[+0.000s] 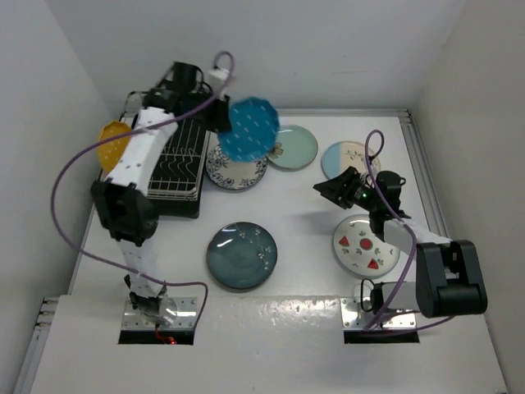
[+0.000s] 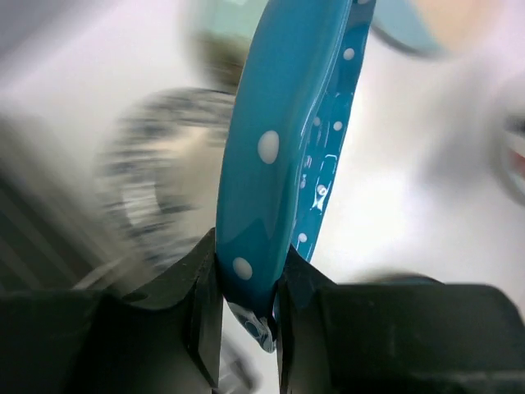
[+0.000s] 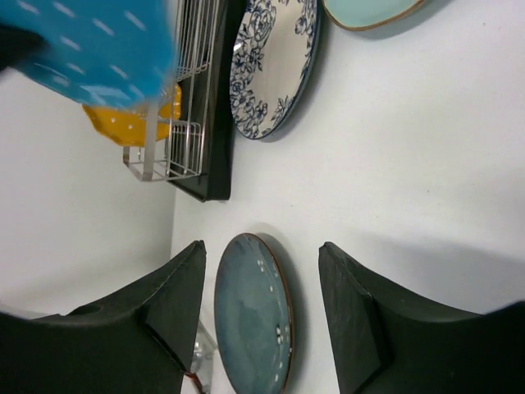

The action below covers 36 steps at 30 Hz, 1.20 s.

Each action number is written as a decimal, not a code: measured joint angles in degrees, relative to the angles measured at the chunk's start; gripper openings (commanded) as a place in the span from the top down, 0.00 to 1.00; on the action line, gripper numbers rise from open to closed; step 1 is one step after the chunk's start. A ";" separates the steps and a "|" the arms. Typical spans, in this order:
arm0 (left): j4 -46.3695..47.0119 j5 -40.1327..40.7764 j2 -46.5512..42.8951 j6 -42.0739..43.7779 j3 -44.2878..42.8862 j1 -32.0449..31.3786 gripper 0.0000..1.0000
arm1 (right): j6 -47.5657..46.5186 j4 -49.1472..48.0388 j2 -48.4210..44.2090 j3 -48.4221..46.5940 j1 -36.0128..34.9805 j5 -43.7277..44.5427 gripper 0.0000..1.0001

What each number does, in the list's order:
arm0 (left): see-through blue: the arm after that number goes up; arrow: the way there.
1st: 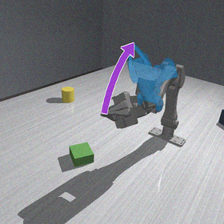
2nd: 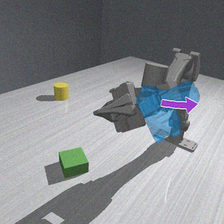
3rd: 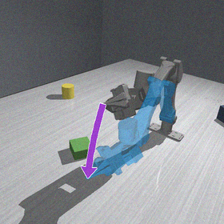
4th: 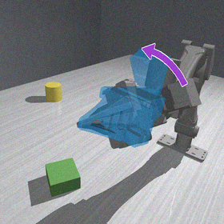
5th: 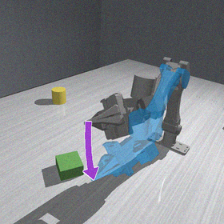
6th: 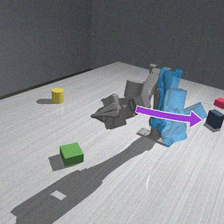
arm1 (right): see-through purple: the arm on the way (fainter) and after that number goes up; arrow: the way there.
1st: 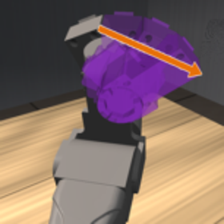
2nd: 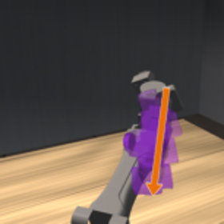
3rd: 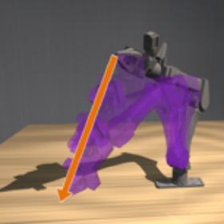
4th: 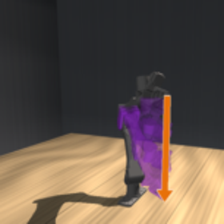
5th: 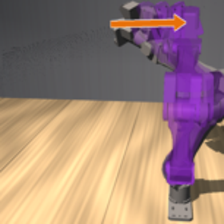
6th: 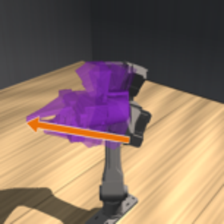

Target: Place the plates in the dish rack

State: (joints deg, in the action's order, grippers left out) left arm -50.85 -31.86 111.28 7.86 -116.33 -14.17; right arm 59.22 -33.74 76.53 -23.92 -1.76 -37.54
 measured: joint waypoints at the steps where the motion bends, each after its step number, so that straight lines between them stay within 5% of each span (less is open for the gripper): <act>1: 0.26 4.09 -2.38 0.09 -1.29 1.27 1.00 | -1.01 1.40 -0.79 -0.46 0.00 0.13 0.43; 8: 1.33 38.84 -20.26 3.58 -4.15 6.12 1.00 | -6.43 9.44 -3.32 -1.29 -0.26 2.19 0.43; 13: 4.57 51.47 -26.51 6.21 4.72 10.16 1.00 | -8.09 13.03 -2.36 -2.45 -0.37 2.51 0.44; 20: 6.47 54.62 -24.74 7.82 22.08 19.32 1.00 | -12.33 20.94 0.37 -10.03 -1.53 2.29 0.44; 36: 13.22 49.46 -23.89 7.91 27.65 25.16 1.00 | -17.38 30.99 -2.73 -11.93 -2.54 2.25 0.45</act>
State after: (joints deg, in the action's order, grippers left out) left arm -37.63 17.61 87.39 15.77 -88.68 10.98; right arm 41.85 -2.74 73.80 -35.86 -4.29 -35.29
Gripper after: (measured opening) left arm 0.283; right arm 0.547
